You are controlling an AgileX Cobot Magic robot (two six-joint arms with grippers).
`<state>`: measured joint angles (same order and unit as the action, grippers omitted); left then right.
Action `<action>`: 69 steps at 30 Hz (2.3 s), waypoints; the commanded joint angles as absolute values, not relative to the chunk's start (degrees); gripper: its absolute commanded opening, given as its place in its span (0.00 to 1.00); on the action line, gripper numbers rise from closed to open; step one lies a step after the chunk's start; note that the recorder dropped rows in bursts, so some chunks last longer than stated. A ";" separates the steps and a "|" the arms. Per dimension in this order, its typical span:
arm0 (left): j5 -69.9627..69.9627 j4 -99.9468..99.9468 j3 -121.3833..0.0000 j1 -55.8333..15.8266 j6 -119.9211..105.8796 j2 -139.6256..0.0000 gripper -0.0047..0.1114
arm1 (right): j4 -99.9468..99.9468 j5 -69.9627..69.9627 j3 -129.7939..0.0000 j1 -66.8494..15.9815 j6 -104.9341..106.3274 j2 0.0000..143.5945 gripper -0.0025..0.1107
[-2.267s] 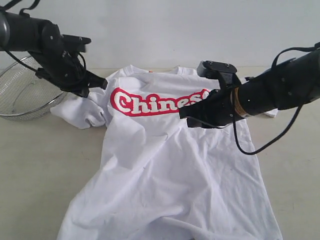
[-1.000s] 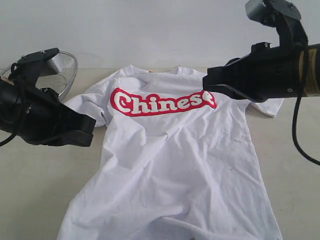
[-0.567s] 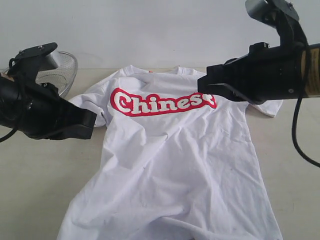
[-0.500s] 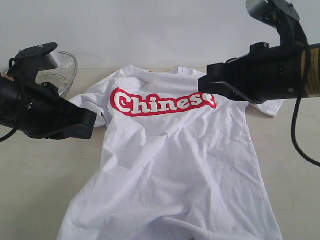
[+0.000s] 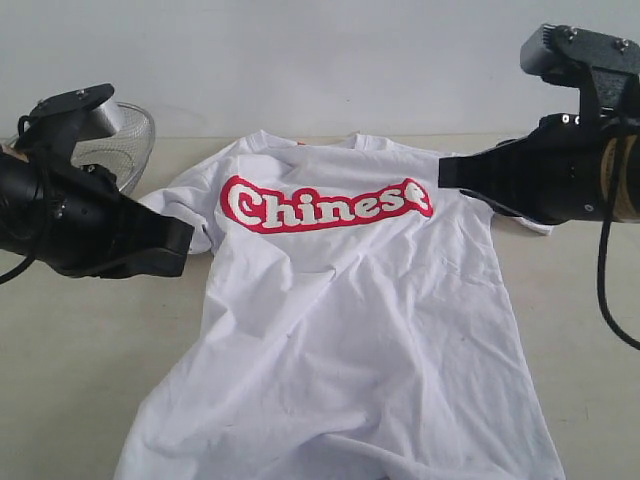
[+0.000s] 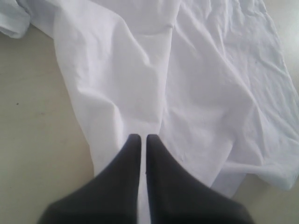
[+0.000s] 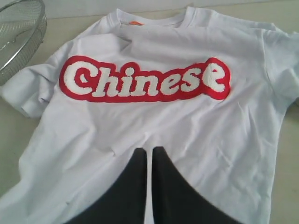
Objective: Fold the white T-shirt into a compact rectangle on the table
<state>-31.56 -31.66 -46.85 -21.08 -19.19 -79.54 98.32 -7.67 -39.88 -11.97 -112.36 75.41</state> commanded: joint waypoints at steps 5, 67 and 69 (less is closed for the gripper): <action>-30.85 -31.90 -46.75 -21.28 -19.80 -79.16 0.08 | 71.77 -13.06 -40.04 -12.02 -72.92 73.31 0.02; -13.11 -32.42 -46.75 -21.28 -19.80 -79.16 0.08 | -12.95 25.84 -30.64 -16.52 0.49 89.89 0.02; -14.45 -32.31 -46.75 -21.28 -19.80 -79.16 0.08 | -12.95 25.84 -30.64 -16.52 0.49 89.89 0.02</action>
<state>-13.31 -32.15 -46.85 -21.08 -19.54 -79.54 -12.85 26.37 -30.80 -16.48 0.00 89.91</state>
